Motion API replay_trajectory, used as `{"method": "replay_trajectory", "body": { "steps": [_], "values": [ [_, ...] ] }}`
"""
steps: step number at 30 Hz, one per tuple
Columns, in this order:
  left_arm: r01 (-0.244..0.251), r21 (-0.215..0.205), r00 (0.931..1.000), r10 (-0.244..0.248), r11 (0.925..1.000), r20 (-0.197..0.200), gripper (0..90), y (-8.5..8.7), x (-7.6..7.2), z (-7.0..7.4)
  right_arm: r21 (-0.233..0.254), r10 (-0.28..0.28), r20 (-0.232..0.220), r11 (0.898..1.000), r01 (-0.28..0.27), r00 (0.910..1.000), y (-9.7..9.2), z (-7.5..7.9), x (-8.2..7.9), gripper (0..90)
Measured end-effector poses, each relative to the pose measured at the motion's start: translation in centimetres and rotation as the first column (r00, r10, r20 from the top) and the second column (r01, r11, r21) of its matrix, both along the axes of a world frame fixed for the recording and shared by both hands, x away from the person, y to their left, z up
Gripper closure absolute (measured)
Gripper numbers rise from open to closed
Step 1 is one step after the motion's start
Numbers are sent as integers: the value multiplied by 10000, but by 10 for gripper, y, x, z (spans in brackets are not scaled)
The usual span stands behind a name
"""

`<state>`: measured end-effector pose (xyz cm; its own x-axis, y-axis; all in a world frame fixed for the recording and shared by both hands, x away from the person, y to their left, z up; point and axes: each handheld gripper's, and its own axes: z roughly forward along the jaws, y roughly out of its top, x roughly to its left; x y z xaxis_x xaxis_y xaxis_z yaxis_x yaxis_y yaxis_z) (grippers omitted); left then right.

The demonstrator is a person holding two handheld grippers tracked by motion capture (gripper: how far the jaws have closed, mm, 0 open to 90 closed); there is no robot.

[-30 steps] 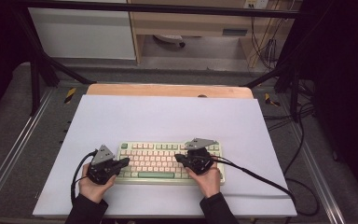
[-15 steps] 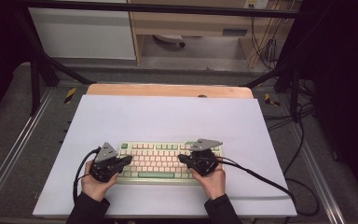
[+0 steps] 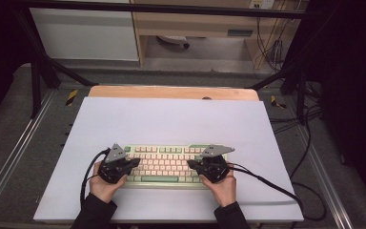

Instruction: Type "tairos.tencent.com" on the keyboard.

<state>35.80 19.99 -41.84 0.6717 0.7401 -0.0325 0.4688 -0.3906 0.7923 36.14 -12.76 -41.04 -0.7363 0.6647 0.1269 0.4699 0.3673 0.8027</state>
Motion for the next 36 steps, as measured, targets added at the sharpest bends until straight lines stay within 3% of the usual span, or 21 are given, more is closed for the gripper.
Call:
{"method": "replay_trajectory", "body": {
  "steps": [24,36],
  "values": [
    [65,276,9998,-60,9996,-207,900,-5,2,-15,-14,-15,3,10000,15,10000,-4,-3,-3,900],
    [85,32,9999,-86,10000,52,900,2,-5,-2,149,-18,84,9999,17,10000,-6,2,-5,900]
  ]
}}
